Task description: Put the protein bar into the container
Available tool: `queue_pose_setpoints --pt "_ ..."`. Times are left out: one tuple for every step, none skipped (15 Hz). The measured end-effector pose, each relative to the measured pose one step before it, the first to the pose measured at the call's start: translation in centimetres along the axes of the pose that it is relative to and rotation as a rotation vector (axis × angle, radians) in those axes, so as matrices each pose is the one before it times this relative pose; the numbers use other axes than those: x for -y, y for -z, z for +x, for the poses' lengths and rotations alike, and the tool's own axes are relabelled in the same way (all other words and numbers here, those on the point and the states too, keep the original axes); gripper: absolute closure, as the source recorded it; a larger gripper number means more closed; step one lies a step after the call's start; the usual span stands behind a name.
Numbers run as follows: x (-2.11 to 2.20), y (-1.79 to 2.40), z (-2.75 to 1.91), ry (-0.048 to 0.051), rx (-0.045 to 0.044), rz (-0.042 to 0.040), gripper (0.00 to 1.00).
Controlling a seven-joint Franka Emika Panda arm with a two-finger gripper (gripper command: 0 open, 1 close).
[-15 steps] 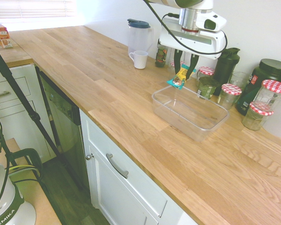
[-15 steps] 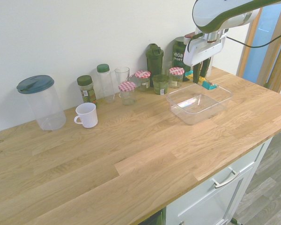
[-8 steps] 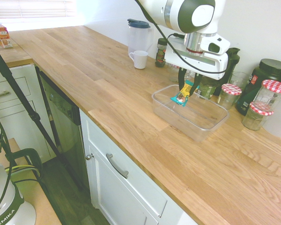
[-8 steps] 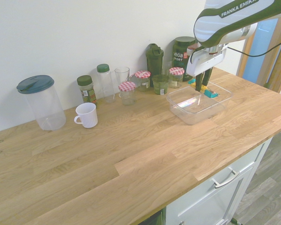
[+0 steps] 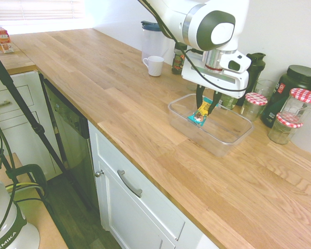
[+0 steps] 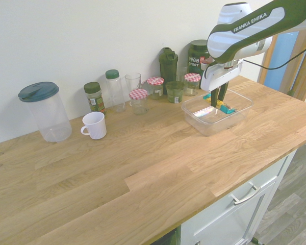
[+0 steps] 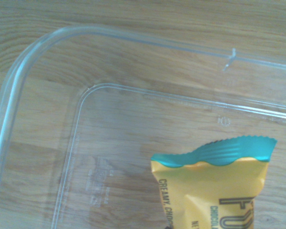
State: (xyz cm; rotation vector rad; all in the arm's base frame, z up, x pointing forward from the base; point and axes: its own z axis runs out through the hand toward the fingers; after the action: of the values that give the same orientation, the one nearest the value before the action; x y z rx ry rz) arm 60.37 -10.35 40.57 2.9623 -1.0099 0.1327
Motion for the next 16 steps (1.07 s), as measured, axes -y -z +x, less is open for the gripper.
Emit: queue_pose_setpoints --pt "0.033 -0.365 0.033 -0.00025 0.00244 -0.00198 0.0" --pt "0.023 -0.246 0.069 -0.00008 -0.002 0.0 0.0" --pt "-0.071 -0.078 0.066 -0.00148 -0.00087 -0.00024 0.0" --pt "-0.082 -0.033 0.055 -0.00156 -0.00066 -0.00025 0.0" --pt "-0.026 -0.009 0.016 -0.00048 -0.00081 0.00028 0.0" --pt "-0.007 -0.003 0.005 -0.00015 -0.00014 0.00002 0.0" --pt "0.009 0.001 -0.002 0.00016 -0.00023 0.00013 0.0" --pt "0.034 -0.002 -0.015 0.00059 -0.0005 0.00031 0.0" --pt "0.009 0.011 0.002 0.00012 -0.00055 0.00032 0.0" --pt "0.025 0.018 -0.001 0.00038 -0.00109 0.00063 0.0" --pt "0.054 0.103 -0.013 0.00088 -0.00264 0.00166 0.0" --pt "0.015 0.355 -0.038 0.0005 -0.00499 0.00343 0.0" --pt "-0.069 0.756 -0.072 -0.00042 -0.00965 0.00673 0.0" --pt "-0.21 1.052 -0.283 -0.00076 -0.01145 0.00894 0.0" --pt "-0.372 1.256 -0.52 0.00015 -0.01175 0.01029 0.0" --pt "-0.469 1.597 -0.646 0.00002 -0.01415 0.01547 0.0"
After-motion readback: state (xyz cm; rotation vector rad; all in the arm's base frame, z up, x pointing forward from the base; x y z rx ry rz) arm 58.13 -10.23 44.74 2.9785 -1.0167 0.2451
